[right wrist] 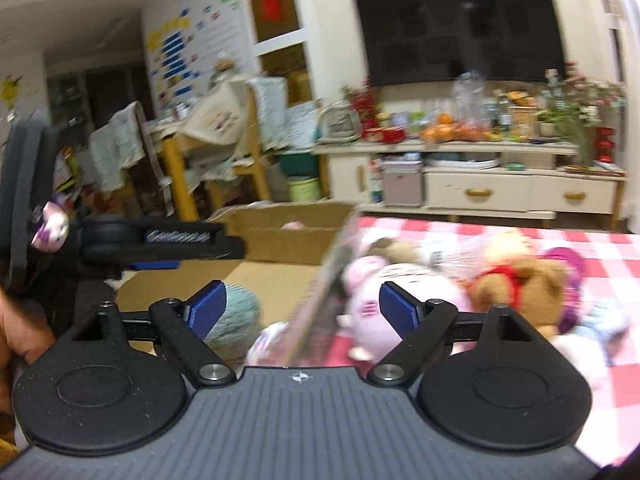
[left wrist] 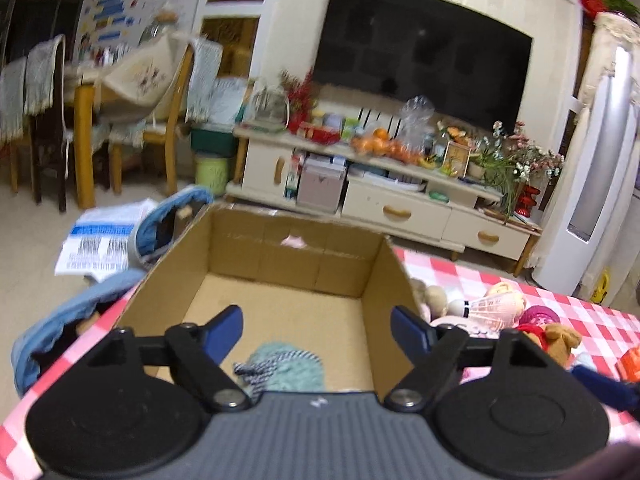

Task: Organize soft objects
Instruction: 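Carry both items into the cardboard box and open both tools, then move both tools back from the box to the plush pile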

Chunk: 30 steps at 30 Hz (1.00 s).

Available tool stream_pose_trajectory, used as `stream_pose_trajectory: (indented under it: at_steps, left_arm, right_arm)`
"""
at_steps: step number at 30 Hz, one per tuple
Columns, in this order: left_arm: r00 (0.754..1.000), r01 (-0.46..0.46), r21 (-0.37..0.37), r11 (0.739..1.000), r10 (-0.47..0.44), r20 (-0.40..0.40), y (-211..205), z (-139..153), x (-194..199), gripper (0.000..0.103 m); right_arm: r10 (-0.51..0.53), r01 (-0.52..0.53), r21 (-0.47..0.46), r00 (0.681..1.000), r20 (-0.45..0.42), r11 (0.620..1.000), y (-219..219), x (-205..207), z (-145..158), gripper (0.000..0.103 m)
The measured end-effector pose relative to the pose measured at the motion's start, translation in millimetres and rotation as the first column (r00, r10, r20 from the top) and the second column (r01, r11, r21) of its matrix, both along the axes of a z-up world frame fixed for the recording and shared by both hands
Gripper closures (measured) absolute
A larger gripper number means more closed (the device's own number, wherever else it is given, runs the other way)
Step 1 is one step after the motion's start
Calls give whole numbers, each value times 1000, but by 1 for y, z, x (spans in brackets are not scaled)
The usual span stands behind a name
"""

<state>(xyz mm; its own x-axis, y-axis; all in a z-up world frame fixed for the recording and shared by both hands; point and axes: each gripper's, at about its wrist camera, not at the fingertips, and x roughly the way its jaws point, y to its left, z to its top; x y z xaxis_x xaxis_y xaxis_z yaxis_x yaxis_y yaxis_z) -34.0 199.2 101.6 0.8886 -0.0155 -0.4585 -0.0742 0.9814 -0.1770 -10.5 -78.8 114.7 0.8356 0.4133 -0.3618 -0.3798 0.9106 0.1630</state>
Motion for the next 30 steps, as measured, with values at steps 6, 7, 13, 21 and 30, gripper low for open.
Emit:
stream_pose_trajectory:
  at_steps: [6, 7, 13, 21, 30]
  left_arm:
    - [995, -21, 50, 999, 16, 101, -22, -2, -4, 13]
    - [994, -23, 54, 998, 17, 110, -24, -3, -4, 13]
    - [991, -46, 126, 991, 30, 127, -39, -13, 5, 13]
    - [989, -89, 229, 969, 58, 138, -36, -10, 1, 13]
    - [992, -110, 233, 966, 94, 79, -24, -4, -1, 12]
  right_arm:
    - [-155, 155, -6, 988, 21, 988, -30, -7, -2, 0]
    - [-174, 174, -6, 984, 24, 985, -33, -7, -4, 0]
    - [-238, 238, 18, 971, -17, 971, -48, -4, -12, 0]
    - [-287, 287, 3, 958, -13, 958, -54, -7, -17, 0]
    - [-385, 386, 0, 922, -35, 923, -81, -16, -30, 0]
